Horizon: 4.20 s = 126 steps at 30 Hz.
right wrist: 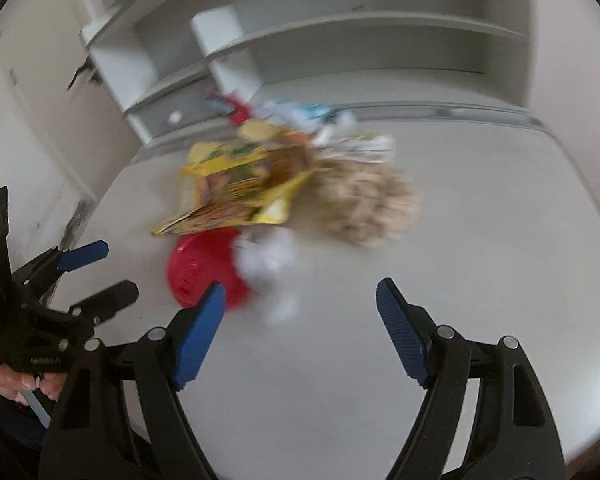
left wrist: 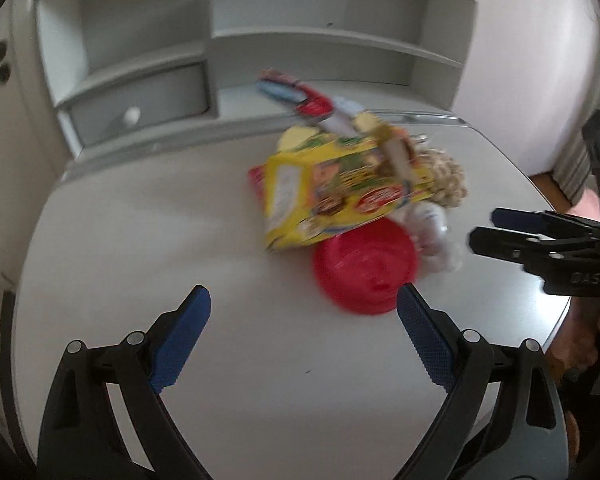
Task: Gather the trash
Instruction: 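Grasp the red cup lid with the left tool while the right tool grasps the white tissue, then carry the red lid and tissue over the bin and open both tools, then grasp the yellow snack box with the left tool while the right tool grasps the puffed snack ring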
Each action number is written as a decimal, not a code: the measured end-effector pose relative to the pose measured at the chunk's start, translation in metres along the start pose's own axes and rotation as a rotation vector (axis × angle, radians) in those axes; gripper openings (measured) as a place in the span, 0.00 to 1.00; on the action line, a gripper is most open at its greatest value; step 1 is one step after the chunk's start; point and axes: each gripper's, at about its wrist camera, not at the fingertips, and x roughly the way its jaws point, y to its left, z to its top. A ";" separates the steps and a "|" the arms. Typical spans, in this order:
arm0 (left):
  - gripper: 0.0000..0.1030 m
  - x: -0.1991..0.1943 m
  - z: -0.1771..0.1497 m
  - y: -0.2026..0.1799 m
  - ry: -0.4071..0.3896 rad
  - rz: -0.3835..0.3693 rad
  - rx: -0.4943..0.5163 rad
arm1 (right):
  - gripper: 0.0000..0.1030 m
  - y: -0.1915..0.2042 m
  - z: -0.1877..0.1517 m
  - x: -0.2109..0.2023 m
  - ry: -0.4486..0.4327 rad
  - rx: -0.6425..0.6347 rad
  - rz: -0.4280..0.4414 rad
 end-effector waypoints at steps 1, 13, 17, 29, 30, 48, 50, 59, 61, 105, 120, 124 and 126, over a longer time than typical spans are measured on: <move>0.89 0.001 -0.003 0.004 0.005 -0.006 -0.010 | 0.72 0.005 0.000 0.006 0.009 -0.009 0.003; 0.89 0.032 0.005 -0.027 0.040 -0.054 0.073 | 0.32 -0.001 0.005 0.015 0.028 0.043 0.047; 0.89 0.045 0.013 -0.045 0.043 -0.035 0.101 | 0.32 -0.019 -0.003 -0.006 0.009 0.070 0.027; 0.89 0.071 0.018 -0.061 0.083 0.036 0.099 | 0.32 -0.053 -0.024 -0.031 -0.012 0.141 -0.006; 0.86 0.070 0.018 -0.061 0.084 0.040 0.093 | 0.32 -0.054 -0.025 -0.032 -0.014 0.142 -0.008; 0.76 0.009 0.007 -0.133 0.025 -0.122 0.187 | 0.32 -0.098 -0.070 -0.084 -0.089 0.239 -0.087; 0.76 0.009 0.013 -0.163 0.006 -0.167 0.229 | 0.32 -0.120 -0.085 -0.102 -0.117 0.285 -0.131; 0.76 0.014 0.009 -0.328 -0.023 -0.435 0.467 | 0.32 -0.227 -0.180 -0.200 -0.228 0.551 -0.415; 0.76 0.017 0.000 -0.369 -0.026 -0.499 0.527 | 0.32 -0.253 -0.210 -0.219 -0.239 0.628 -0.468; 0.88 0.179 -0.151 -0.592 0.323 -0.700 0.874 | 0.55 -0.411 -0.441 -0.176 0.014 1.151 -0.512; 0.90 0.044 -0.089 -0.516 0.088 -0.768 0.849 | 0.72 -0.341 -0.355 -0.244 -0.168 0.957 -0.615; 0.91 0.015 -0.052 -0.454 0.000 -0.700 0.795 | 0.74 -0.294 -0.287 -0.244 -0.229 0.791 -0.574; 0.92 0.006 -0.028 -0.405 -0.053 -0.614 0.737 | 0.74 -0.268 -0.246 -0.233 -0.251 0.693 -0.520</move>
